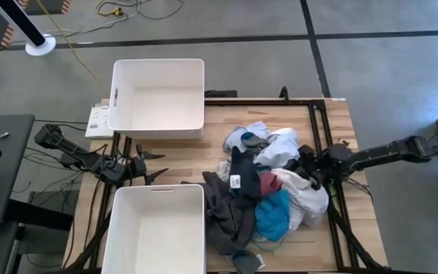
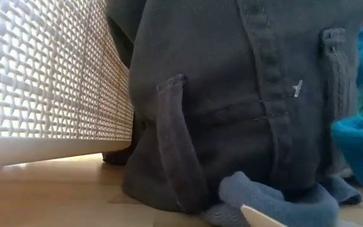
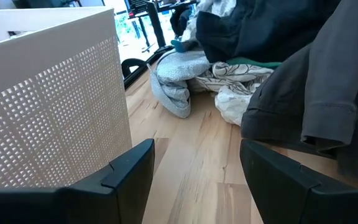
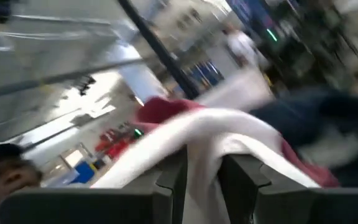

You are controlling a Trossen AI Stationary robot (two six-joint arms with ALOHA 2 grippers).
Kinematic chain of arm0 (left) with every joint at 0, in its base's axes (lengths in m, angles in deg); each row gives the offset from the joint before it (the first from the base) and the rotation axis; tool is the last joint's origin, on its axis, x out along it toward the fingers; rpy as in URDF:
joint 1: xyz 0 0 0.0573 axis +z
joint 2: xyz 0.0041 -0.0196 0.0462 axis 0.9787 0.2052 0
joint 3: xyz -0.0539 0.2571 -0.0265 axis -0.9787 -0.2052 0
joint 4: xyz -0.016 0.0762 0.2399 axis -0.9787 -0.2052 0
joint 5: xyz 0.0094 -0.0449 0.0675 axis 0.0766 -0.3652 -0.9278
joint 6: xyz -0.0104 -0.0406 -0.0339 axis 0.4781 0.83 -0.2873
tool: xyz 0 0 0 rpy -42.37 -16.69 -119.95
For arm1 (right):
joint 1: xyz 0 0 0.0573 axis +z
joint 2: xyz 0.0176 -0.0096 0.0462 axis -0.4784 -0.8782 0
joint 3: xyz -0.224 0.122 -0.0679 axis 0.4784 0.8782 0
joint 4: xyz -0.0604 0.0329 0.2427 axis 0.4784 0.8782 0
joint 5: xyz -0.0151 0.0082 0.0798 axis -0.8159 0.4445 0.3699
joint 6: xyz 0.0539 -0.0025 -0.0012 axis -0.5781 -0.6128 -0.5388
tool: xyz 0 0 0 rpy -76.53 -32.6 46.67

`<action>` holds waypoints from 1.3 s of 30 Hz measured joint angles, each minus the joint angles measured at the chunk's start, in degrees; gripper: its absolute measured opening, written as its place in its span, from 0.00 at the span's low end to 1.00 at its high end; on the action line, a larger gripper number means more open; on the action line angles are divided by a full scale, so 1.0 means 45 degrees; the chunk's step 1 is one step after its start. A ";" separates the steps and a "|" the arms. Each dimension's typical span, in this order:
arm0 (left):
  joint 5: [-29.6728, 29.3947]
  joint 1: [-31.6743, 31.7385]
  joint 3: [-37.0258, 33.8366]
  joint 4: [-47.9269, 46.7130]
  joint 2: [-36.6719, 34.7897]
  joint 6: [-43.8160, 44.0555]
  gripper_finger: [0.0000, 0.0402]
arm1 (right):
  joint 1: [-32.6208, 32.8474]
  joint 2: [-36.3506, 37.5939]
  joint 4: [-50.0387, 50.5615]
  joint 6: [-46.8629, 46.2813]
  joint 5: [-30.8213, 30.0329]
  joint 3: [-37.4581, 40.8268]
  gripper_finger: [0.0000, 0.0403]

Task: Sort clothes
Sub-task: Put the dark blue shorts into the top white laundry bin

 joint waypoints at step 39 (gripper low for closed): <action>0.0002 -0.0001 -0.0002 0.0002 0.0000 0.0000 0.58 | -0.1757 0.0005 1.3740 0.1797 0.2010 -0.7435 0.27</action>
